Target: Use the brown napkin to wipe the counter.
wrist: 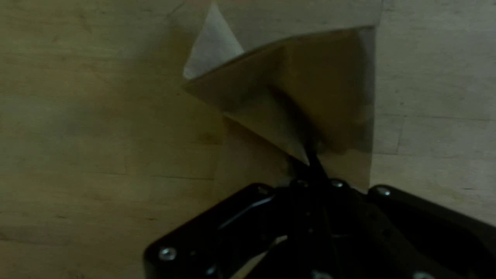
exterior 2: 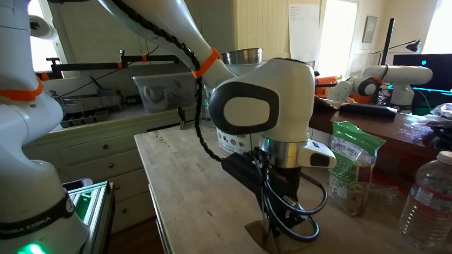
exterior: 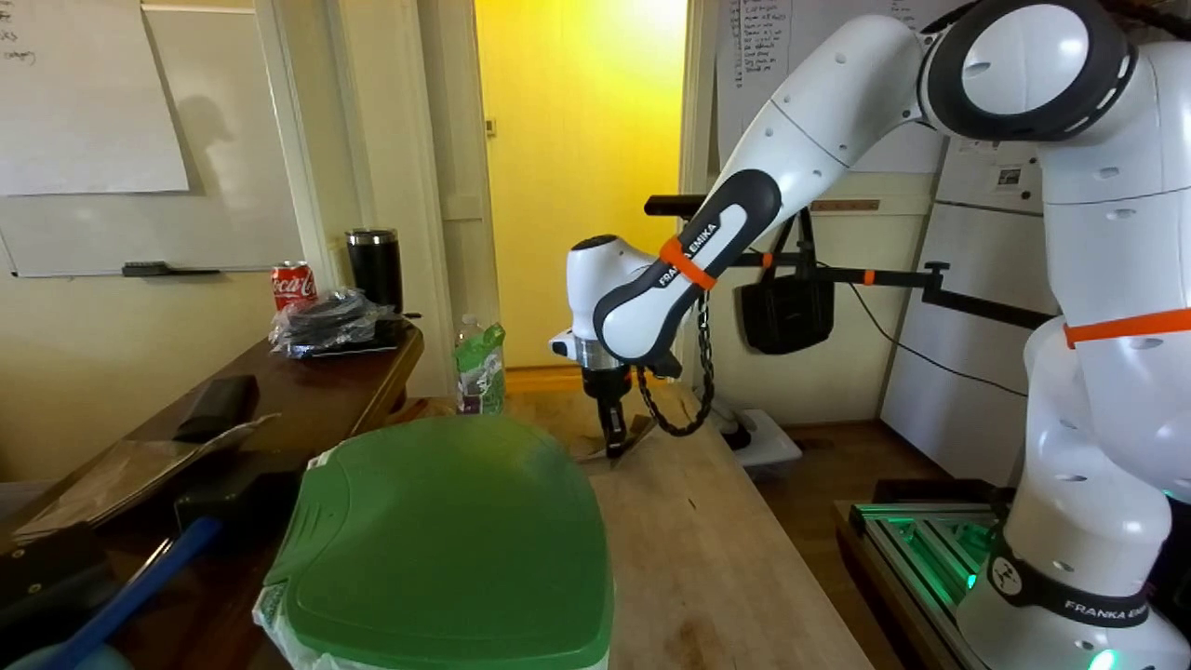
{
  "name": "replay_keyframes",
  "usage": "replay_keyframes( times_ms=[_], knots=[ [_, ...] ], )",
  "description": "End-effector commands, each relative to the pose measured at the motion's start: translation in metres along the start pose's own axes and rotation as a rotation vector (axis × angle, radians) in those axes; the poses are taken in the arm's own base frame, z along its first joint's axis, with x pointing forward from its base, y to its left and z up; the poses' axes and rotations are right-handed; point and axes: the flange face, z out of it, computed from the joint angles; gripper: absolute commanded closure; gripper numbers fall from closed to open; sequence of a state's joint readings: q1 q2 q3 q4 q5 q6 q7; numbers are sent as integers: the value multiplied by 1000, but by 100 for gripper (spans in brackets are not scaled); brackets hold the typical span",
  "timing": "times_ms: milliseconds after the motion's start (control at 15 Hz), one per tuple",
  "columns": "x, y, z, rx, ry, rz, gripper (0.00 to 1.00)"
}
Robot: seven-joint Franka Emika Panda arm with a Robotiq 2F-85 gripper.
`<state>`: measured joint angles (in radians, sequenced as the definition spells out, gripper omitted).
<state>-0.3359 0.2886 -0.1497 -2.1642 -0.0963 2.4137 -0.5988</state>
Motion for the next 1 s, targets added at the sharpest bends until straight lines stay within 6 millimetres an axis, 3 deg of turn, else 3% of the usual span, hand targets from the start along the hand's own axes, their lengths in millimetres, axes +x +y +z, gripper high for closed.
replay_keyframes(
  times_ms=[0, 533, 933],
  knots=[
    [-3, -29, 30, 82, -84, -125, 100],
    [0, -81, 31, 140, -228, -303, 100],
    [7, -91, 24, 121, -251, -311, 100]
  ],
)
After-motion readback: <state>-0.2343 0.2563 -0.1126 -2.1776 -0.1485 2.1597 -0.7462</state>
